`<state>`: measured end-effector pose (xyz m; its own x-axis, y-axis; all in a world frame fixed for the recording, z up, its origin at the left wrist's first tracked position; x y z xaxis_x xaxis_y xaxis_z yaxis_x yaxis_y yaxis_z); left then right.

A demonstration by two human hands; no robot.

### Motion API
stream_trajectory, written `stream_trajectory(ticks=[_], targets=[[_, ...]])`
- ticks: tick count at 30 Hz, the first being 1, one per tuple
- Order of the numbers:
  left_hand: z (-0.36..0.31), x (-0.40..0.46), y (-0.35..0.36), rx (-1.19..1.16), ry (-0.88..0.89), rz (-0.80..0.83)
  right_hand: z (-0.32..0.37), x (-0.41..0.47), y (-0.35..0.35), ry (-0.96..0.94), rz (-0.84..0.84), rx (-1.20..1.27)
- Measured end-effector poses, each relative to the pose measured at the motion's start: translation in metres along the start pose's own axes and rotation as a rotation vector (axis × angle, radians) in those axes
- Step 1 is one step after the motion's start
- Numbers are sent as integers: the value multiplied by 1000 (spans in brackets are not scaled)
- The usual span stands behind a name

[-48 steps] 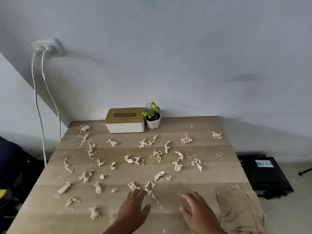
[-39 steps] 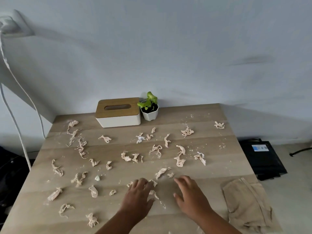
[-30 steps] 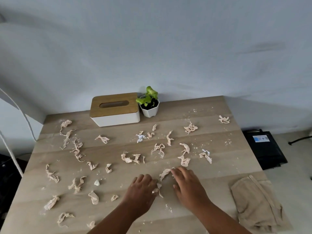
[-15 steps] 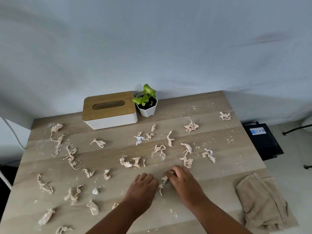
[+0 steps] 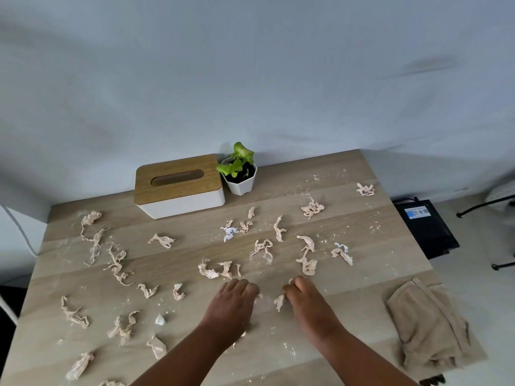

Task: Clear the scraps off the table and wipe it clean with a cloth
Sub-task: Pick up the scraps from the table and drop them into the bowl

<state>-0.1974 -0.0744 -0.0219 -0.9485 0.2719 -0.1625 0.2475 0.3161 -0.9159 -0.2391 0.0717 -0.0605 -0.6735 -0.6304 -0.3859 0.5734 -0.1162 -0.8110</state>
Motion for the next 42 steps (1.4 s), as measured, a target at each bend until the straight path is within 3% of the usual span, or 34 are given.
stream_trajectory(ticks=[5,18,23,32,42], targets=[[2,0,-1,-24,-2,27,-8,-7,-8,108,-22,104],[-3,15,2,-153,-13,93,-33,-24,-19,223,-5,106],[-10,23,0,-226,10,64,-50,-35,-19,325,7,257],[-27,34,6,-226,30,109,-67,-64,-30,425,-192,524],[-28,46,18,-278,-54,161,-72,-72,-36,411,-211,435]])
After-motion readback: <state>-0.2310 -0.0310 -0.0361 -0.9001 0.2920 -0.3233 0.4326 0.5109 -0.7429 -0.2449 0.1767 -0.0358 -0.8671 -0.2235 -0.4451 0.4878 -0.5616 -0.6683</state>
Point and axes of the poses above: each hand's wrist, its own x-axis towards the middle knuckle, its own y-axis out of the palm, z = x × y, the point moved 9 cm from there along x, towards the middle knuckle, and after that the axes turned 11 degrees about z, right-handed, at the moved point
